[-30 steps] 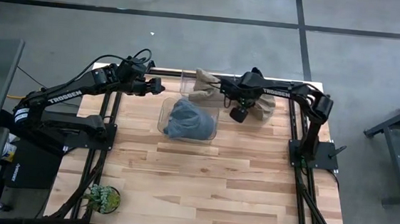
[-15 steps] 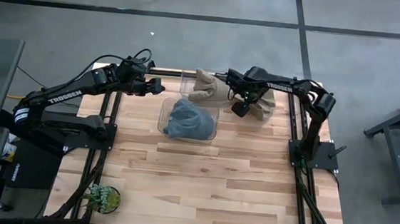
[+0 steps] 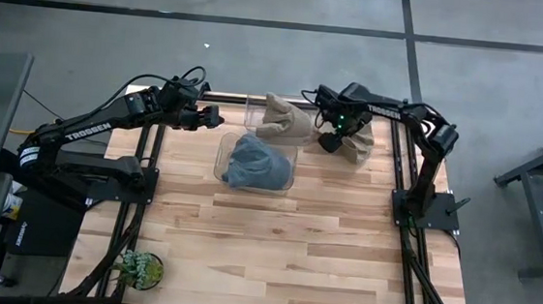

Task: Pick & Place hat
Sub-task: Put the brown cap into the top transparent bin

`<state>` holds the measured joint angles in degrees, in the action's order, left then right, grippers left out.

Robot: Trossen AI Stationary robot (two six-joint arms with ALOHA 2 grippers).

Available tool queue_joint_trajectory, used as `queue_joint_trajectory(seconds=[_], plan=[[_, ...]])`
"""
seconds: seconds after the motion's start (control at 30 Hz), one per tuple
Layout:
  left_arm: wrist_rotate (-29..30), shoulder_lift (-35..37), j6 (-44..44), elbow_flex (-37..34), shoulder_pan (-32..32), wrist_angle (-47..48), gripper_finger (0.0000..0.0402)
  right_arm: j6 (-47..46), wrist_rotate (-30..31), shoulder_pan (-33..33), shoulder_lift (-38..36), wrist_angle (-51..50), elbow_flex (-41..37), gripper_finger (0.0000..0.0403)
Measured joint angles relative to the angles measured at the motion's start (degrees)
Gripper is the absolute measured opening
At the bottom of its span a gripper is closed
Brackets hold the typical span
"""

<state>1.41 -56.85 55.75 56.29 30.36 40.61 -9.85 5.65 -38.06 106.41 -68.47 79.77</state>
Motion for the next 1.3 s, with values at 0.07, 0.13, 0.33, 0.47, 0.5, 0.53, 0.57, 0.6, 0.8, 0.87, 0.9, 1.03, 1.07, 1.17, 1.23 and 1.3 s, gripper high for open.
queue_joint_trajectory(seconds=[0.07, 0.13, 0.33, 0.47, 0.5, 0.53, 0.57, 0.6, 0.8, 0.87, 0.9, 1.03, 1.07, 1.17, 1.23, 1.3], plan=[[0.0, 0.0, 0.0, 0.0, 0.0, 0.0, 0.0303, 0.0, -1.1, -0.5, 0.0, 0.0, 0.0, 0.0264], [0.0, 0.0, 0.0, 0.0, 0.0, 0.0, 0.0303, 0.0, -2.1, -0.8, 0.0, 0.0, 0.0, 0.0264], [0.0, 0.0, 0.0, 0.0, 0.0, 0.0, 0.0303, 0.2, -2.3, -1.1, 0.0, 0.2, 0.0, 0.0264], [0.0, 0.0, 0.0, 0.0, 0.0, 0.0, 0.0303, 0.2, -3.9, -1.2, 0.0, 0.2, 0.0, 0.0264], [0.0, 0.0, 0.0, 0.0, 0.0, 0.0, 0.0303, 0.3, -3.8, -1.2, 0.0, 0.2, 0.0, 0.0264], [0.0, 0.0, 0.0, 0.0, 0.0, 0.0, 0.0303, 0.4, -3.8, -1.3, 0.0, 0.2, 0.0, 0.0264], [-0.3, 0.0, 0.0, 0.0, 0.0, -0.1, 0.0303, 0.7, -3.8, -1.4, 0.0, 0.2, 0.0, 0.0264], [-0.7, 0.0, 0.0, 0.0, 0.0, -0.1, 0.0303, 0.7, -3.8, -1.5, 0.0, 0.2, 0.0, 0.0264], [-0.8, 0.0, 0.0, 0.0, 0.0, -0.1, 0.0303, -0.5, -3.1, -2.7, 0.0, 0.1, 0.0, 0.0264], [-0.9, 0.0, 0.0, 0.0, 0.0, -0.1, 0.0303, -0.6, -3.9, -2.9, 0.0, 0.0, 0.0, 0.0264], [-0.8, 0.0, 0.0, 0.0, 0.0, -0.1, 0.0303, -0.6, -4.4, -2.9, 0.0, 0.0, 0.0, 0.0264], [-0.9, 0.0, 0.0, 0.0, 0.0, -0.1, 0.0303, -0.6, -5.0, -2.9, 0.7, -0.1, 0.0, 0.0264], [-0.8, 0.0, 0.0, 0.0, 0.0, -0.1, 0.0303, -0.6, -5.3, -2.9, 1.0, 0.0, 0.0, 0.0264], [-1.0, 0.0, 0.0, 0.0, 0.0, -0.1, 0.0303, -1.0, -6.2, -2.9, 1.7, 0.2, 0.0, 0.0264], [-1.2, 0.0, 0.0, 0.0, 0.0, -0.1, 0.0303, -1.6, -6.2, -2.8, 2.3, 0.2, 0.0, 0.0264], [-1.3, 0.0, 0.0, 0.0, 0.0, -0.1, 0.0303, -1.7, -6.5, -2.9, 2.9, 0.0, 0.0, 0.0264]])
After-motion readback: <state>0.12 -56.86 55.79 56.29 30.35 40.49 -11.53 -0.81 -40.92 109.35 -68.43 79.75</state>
